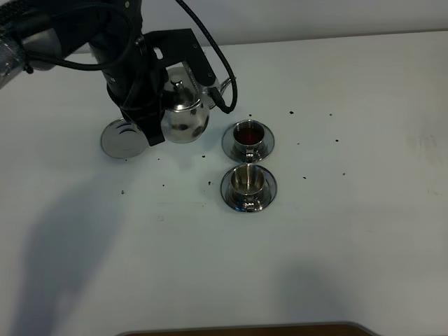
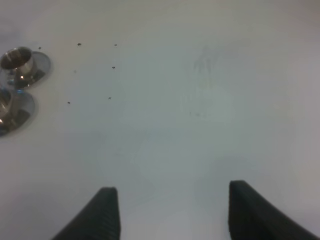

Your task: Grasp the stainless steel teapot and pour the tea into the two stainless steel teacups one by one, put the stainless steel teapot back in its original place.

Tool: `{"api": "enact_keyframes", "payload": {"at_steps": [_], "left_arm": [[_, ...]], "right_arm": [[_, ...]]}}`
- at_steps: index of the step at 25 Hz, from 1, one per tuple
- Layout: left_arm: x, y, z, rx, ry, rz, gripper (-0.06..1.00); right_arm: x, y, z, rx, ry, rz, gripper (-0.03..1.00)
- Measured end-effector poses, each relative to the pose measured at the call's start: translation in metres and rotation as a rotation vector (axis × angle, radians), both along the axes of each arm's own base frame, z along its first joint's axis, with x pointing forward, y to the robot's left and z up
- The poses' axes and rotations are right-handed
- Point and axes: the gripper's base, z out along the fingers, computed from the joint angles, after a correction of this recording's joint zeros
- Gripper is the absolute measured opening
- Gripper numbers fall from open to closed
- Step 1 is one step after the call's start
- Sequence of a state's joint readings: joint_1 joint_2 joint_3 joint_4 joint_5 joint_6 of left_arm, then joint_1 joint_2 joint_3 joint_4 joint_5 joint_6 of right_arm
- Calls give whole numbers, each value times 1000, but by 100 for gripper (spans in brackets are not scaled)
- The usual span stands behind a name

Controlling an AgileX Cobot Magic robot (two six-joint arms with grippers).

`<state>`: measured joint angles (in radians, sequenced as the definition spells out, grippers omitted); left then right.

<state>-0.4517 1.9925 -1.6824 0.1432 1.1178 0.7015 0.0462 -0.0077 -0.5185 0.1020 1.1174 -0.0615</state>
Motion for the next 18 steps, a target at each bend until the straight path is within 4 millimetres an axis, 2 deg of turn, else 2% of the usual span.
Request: {"api": "enact_keyframes", "payload": {"at_steps": [5, 9, 12, 18], "left_arm": [[9, -6, -38, 14, 72, 44, 24], [12, -8, -41, -49, 65, 51, 24], [12, -3, -36, -73, 74, 60, 24], [0, 20, 6, -74, 72, 98, 24]], "right_arm": [[0, 0, 0, 0, 0, 0, 48], [0, 0, 0, 0, 0, 0, 48], [0, 0, 0, 0, 0, 0, 48], [0, 0, 0, 0, 0, 0, 48]]}}
